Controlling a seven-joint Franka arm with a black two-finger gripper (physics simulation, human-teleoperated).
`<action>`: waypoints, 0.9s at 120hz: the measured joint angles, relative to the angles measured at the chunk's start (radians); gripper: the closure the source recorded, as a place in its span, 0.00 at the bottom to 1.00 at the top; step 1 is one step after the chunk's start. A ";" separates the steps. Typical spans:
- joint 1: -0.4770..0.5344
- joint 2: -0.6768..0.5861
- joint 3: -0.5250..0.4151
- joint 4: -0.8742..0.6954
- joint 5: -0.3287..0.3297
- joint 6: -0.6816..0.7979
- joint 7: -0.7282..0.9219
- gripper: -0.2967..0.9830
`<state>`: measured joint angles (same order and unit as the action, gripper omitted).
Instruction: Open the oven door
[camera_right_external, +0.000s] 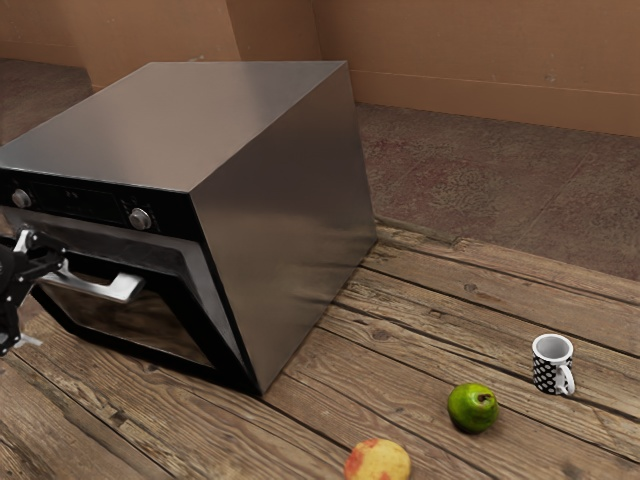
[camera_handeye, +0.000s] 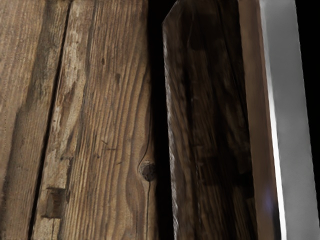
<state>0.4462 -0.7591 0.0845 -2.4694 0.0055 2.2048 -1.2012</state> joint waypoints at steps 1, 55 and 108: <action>0.004 -0.012 0.000 -0.009 0.000 0.000 0.000 0.23; -0.099 0.197 -0.304 0.579 -0.068 -0.297 -0.178 0.23; -0.524 0.539 -0.143 0.765 -0.110 -0.605 -0.702 0.23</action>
<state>-0.0776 -0.2199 -0.0588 -1.7040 -0.1043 1.5998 -1.9032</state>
